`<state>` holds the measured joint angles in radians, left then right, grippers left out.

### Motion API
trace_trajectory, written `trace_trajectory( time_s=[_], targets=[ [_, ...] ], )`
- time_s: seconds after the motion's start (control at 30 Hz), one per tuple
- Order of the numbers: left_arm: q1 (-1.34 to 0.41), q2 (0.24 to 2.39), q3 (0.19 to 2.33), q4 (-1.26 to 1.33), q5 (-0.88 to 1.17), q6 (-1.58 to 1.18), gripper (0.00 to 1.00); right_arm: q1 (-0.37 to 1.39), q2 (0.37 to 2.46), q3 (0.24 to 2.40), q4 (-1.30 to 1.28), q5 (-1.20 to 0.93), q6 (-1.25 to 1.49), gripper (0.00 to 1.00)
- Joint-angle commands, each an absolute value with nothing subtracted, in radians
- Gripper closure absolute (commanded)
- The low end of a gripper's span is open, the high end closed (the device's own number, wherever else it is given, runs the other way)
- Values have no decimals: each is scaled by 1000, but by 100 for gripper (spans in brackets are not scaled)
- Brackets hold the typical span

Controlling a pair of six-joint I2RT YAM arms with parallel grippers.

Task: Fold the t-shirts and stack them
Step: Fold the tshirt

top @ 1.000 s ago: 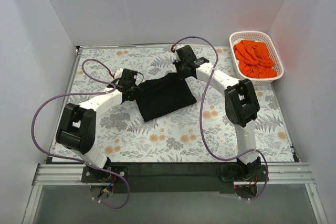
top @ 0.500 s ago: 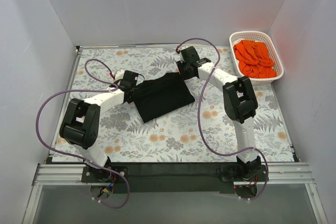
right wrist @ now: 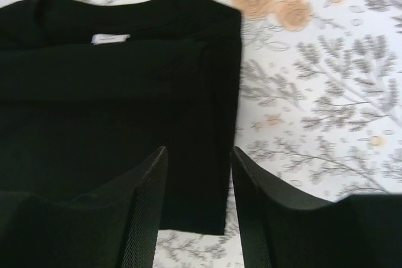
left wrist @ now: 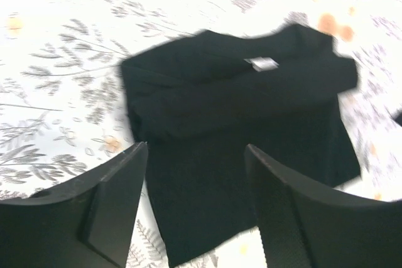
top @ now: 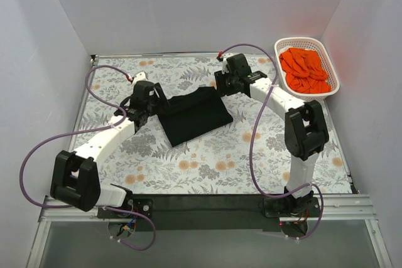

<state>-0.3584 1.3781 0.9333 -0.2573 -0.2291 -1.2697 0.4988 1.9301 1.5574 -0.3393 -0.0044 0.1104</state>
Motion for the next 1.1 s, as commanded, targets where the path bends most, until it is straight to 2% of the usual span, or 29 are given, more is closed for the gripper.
trace_trajectory(
  time_s=[0.0, 0.13, 0.3, 0.6, 0.9, 1.07],
  targets=[
    [-382, 1351, 872, -236, -85, -1152, 44, 502, 1875, 1464, -275, -187, 188, 56],
    [-387, 1370, 858, -256, -104, -1172, 47, 502, 1870, 1401, -250, -184, 210, 57],
    [-387, 1380, 844, -255, -126, -1219, 40, 479, 1867, 1344, -236, -123, 201, 55],
    [-387, 1411, 877, -294, -124, -1253, 39, 471, 1872, 1202, -236, -164, 247, 56],
    [-383, 1347, 899, -391, -129, -1311, 39, 528, 1631, 911, -256, -201, 342, 59],
    [-373, 1361, 937, -411, -123, -1335, 38, 525, 1510, 957, -285, -160, 286, 57]
  ],
)
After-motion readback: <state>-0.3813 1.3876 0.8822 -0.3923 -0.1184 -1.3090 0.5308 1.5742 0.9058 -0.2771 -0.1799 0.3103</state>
